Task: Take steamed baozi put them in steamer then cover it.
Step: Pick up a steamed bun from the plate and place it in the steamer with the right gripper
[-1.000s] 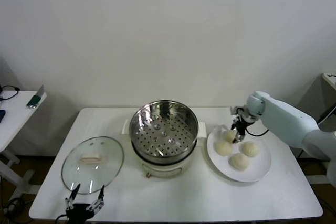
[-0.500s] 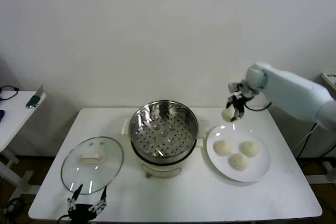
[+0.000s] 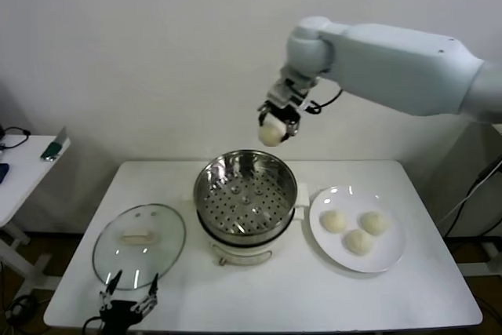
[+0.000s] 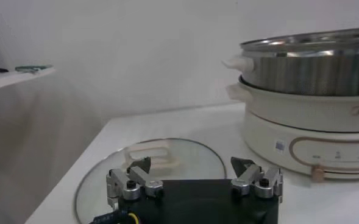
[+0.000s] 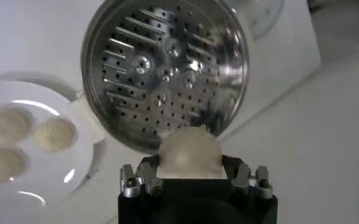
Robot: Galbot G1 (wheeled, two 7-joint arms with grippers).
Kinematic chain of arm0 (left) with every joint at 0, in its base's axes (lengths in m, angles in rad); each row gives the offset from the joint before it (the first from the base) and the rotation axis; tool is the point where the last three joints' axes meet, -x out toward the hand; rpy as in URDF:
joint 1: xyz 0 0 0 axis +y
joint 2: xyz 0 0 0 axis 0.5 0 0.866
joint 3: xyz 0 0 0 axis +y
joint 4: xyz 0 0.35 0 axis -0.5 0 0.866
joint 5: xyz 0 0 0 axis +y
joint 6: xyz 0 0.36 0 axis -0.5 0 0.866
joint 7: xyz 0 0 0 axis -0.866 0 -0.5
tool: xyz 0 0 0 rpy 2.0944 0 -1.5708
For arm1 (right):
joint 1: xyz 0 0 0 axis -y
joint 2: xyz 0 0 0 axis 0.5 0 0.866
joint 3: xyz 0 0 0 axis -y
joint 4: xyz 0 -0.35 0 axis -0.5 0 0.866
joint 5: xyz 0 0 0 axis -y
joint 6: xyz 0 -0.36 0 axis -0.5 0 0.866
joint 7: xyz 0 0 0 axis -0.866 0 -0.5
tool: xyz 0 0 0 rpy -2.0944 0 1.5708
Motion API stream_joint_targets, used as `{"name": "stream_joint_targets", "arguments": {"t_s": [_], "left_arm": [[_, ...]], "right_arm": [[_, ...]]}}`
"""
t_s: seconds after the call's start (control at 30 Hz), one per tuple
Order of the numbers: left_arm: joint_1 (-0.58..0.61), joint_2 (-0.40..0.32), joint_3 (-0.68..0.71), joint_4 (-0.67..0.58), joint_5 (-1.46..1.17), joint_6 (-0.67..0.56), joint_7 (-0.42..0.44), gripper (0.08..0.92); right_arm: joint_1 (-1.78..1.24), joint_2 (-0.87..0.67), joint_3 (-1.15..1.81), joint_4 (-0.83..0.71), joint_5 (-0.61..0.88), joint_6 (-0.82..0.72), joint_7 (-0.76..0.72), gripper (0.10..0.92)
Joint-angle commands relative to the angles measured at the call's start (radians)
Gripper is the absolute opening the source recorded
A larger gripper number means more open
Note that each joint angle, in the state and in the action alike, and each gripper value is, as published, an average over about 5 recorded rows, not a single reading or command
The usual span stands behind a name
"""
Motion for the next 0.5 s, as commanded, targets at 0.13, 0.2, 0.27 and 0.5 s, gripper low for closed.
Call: {"name": "stream_joint_targets", "arguments": {"t_s": [0.13, 0.2, 0.27, 0.5], "left_arm": [[0.006, -0.003, -0.002, -0.007, -0.001, -0.003, 0.0, 0.823], [0.007, -0.004, -0.002, -0.01, -0.001, -0.003, 0.0, 0.823], [0.007, -0.004, -0.002, -0.01, -0.001, -0.004, 0.0, 0.823], [0.006, -0.007, -0.002, -0.003, -0.001, -0.005, 0.0, 0.823]], "right_arm": [[-0.218, 0.166, -0.006, -0.161, -0.334, 0.18, 0.103, 0.698], [-0.25, 0.167, 0.004, -0.187, -0.345, 0.183, 0.119, 0.701], [-0.277, 0.163, 0.012, -0.199, -0.352, 0.183, 0.132, 0.7], [-0.344, 0.147, 0.037, -0.224, -0.379, 0.185, 0.162, 0.696]]}}
